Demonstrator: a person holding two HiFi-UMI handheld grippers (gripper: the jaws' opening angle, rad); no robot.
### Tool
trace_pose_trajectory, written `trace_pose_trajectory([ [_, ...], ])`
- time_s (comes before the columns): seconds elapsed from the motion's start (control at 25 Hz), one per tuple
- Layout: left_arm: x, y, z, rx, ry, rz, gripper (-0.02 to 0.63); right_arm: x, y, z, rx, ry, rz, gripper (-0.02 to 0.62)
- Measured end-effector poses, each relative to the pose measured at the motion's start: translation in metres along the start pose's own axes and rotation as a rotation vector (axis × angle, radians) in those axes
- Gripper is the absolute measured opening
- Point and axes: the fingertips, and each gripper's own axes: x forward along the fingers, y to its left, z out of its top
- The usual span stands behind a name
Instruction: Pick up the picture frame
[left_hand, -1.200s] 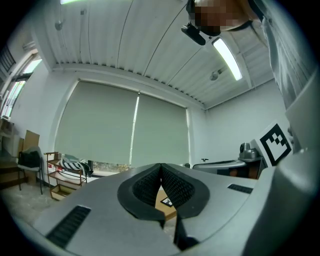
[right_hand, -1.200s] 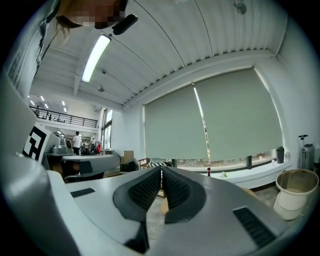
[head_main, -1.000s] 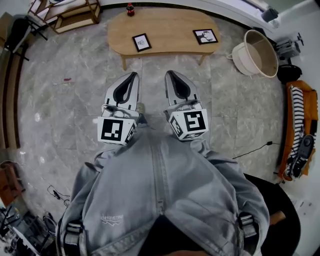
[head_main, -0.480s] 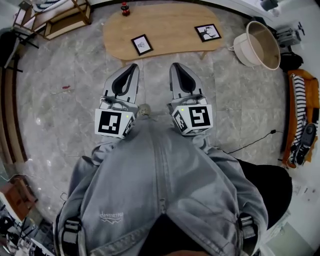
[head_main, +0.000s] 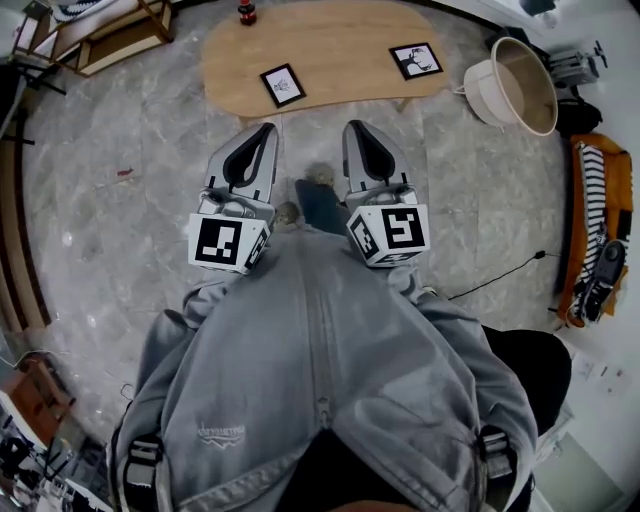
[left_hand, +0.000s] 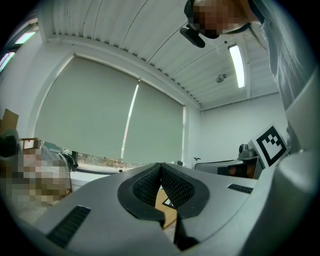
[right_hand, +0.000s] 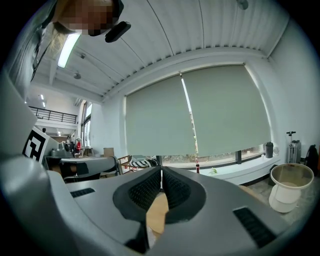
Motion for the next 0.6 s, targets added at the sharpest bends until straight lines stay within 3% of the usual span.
trace_pose_trajectory([
  [0.32,0.020,0.025,0.001,0.012,-0.009,0.044,0.018,0.039,-0.003,0.008,-0.006,-0.017,0.061,0.034],
  [0.6,0.093,0.064,-0.001,0.001,0.015,0.103,0.018,0.122,-0.041,0.019,-0.013,-0.009,0.154,0.034],
])
